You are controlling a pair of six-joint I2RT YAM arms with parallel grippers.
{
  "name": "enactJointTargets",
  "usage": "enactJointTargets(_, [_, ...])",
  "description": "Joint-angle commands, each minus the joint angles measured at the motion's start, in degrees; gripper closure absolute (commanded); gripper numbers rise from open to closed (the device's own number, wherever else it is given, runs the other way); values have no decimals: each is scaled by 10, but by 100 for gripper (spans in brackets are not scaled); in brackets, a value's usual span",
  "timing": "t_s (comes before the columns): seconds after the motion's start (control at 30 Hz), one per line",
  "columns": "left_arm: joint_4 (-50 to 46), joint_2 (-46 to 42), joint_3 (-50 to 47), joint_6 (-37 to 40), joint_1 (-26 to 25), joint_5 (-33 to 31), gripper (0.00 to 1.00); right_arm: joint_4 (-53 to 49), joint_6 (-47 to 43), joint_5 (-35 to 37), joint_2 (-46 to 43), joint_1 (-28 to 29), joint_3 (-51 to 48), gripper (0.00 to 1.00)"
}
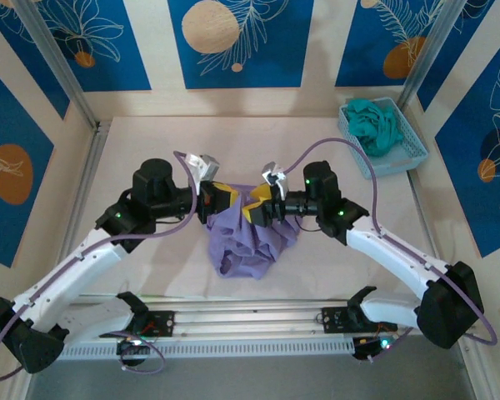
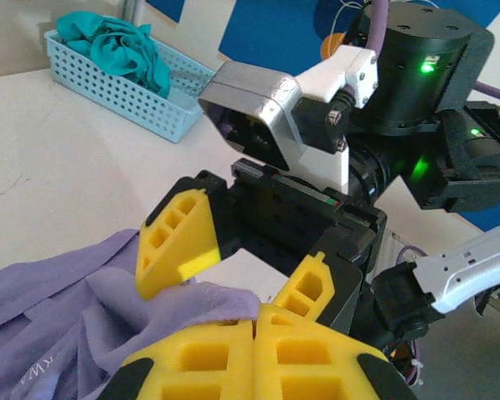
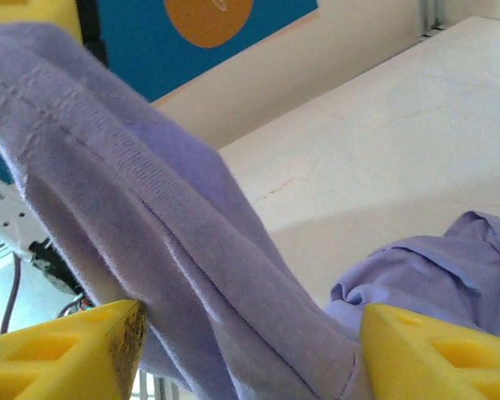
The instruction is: Fold the inside-out t-shirt
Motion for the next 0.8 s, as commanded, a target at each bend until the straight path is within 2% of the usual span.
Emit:
enactJointTargets(0.0, [-14, 13, 29, 25, -3, 37, 100, 27, -15, -62, 10, -1, 23, 47])
enactJointTargets(0.17, [-19, 37, 54, 25, -3, 40, 100, 43, 17, -88, 16, -12, 22, 100])
enactJointTargets(0.2, [-23, 37, 57, 26, -2, 27, 98, 48, 26, -83, 9, -18, 15, 100])
enactJointTargets(0.27, [-27, 28, 54, 27, 0, -20, 79, 61, 46, -80, -13, -38, -7, 100])
enactJointTargets(0.37, [-1, -8, 11, 25, 8, -74, 68, 84, 73, -89, -45, -65, -29, 100])
enactJointTargets(0.57, [61, -76, -110, 25, 18, -112, 60, 101, 103, -119, -65, -103, -35, 100])
enactJointTargets(0.77, [114, -68, -181, 54, 27, -99, 53, 114, 117, -128, -65, -121, -35, 100])
